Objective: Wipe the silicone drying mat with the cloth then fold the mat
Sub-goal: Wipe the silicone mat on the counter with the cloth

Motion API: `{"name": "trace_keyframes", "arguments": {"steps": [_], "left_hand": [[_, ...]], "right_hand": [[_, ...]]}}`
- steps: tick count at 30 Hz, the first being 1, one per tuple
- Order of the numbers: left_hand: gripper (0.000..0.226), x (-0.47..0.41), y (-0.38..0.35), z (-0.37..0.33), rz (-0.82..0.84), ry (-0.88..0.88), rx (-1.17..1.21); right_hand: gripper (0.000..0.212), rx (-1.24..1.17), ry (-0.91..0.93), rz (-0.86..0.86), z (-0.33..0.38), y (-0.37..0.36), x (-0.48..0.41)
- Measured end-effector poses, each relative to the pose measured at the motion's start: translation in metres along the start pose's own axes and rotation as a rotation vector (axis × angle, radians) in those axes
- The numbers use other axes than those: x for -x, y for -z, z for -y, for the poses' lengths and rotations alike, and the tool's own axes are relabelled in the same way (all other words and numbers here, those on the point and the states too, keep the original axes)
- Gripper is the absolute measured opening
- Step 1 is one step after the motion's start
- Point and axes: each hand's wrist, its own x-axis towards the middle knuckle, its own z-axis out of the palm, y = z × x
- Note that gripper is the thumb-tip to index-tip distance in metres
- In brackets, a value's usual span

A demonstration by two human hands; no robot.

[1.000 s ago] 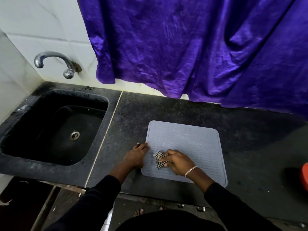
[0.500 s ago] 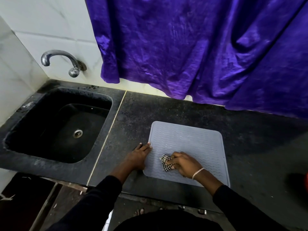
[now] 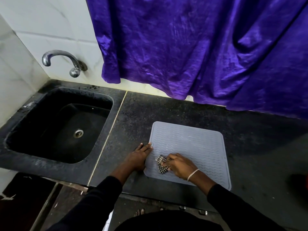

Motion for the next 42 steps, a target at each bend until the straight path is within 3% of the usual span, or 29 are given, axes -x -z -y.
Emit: {"name": "trace_keyframes", "arguments": {"steps": [14,19,25,35,42], "left_hand": [[0.098,0.001,-0.001,0.002,-0.02,-0.037,-0.062],[0.1,0.0,-0.003,-0.001,0.002,0.001,-0.037],[0.109,-0.003,-0.003,-0.005,0.06,0.035,-0.057],[0.094,-0.003,0.0,-0.008,0.037,0.018,-0.066],[0.098,0.0,-0.001,-0.011,0.057,0.058,-0.058]], "right_hand": [[0.037,0.0,0.104,0.05,0.051,-0.003,-0.028],[0.034,-0.02,0.062,0.021,0.035,-0.012,-0.008],[0.035,-0.02,-0.042,0.103,0.004,0.001,0.01],[0.031,-0.018,-0.027,0.032,0.05,0.013,-0.029],[0.036,-0.001,0.005,0.017,0.02,0.002,0.009]]}}
